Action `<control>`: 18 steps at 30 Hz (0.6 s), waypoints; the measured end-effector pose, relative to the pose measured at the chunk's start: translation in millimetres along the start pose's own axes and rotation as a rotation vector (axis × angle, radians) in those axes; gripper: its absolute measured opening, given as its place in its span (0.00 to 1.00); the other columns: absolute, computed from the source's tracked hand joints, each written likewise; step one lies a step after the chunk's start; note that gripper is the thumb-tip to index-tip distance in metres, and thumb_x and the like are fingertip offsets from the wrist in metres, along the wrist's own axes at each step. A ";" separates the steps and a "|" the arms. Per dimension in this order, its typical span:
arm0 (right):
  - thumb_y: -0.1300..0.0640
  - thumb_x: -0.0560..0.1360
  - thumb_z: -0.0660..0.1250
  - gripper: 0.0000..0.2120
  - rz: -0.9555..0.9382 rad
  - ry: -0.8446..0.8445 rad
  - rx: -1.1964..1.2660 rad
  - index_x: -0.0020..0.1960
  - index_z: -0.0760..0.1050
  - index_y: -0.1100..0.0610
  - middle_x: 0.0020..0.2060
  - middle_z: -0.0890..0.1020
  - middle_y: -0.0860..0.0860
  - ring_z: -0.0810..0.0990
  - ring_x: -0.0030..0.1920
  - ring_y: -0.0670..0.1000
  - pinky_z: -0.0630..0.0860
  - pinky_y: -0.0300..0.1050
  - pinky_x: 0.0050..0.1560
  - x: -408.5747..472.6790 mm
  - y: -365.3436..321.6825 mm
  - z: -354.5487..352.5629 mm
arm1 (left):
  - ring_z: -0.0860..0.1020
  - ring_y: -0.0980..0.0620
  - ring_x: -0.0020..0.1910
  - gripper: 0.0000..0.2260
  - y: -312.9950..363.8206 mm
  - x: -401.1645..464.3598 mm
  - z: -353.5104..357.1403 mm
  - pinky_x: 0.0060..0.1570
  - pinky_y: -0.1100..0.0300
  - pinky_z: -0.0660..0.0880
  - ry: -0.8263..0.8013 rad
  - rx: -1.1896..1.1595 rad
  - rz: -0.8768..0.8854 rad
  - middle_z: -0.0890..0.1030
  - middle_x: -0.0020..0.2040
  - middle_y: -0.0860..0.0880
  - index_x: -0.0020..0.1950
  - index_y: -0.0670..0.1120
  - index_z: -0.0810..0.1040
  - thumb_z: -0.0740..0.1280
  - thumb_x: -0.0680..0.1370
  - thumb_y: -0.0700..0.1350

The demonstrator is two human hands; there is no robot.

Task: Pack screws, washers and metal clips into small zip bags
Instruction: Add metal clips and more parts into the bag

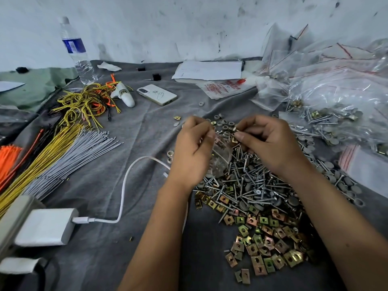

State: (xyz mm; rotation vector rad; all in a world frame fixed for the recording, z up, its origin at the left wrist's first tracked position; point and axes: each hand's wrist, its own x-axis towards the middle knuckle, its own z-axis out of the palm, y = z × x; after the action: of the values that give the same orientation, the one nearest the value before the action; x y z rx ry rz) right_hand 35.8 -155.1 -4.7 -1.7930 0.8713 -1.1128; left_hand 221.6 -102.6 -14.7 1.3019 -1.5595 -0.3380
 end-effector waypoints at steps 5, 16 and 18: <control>0.60 0.76 0.74 0.05 -0.070 0.006 -0.010 0.48 0.80 0.53 0.36 0.87 0.50 0.83 0.30 0.48 0.75 0.35 0.31 -2.0 -4.1 4.2 | 0.73 0.44 0.52 0.12 0.7 0.1 4.1 0.53 0.53 0.71 -0.042 0.027 0.041 0.74 0.51 0.42 0.41 0.37 0.76 0.62 0.81 0.41; 0.56 0.79 0.70 0.02 -0.167 -0.091 -0.184 0.49 0.77 0.51 0.41 0.87 0.45 0.82 0.24 0.50 0.77 0.40 0.28 -7.9 -4.4 9.2 | 0.74 0.48 0.55 0.11 1.4 1.2 4.7 0.56 0.59 0.71 0.033 -0.072 -0.026 0.75 0.54 0.44 0.41 0.39 0.76 0.61 0.81 0.42; 0.55 0.80 0.69 0.02 -0.168 -0.035 -0.133 0.50 0.77 0.49 0.45 0.88 0.45 0.83 0.25 0.51 0.77 0.43 0.27 -6.6 -5.2 7.4 | 0.74 0.50 0.55 0.10 1.4 2.1 3.6 0.57 0.60 0.70 0.051 -0.084 -0.041 0.75 0.54 0.44 0.40 0.43 0.75 0.61 0.81 0.43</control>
State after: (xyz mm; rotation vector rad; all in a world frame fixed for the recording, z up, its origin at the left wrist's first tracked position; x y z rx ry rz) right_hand 40.9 -145.2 -4.2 -2.0198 0.8018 -1.1476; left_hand 218.1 -105.2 -14.0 1.2691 -1.4621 -0.3898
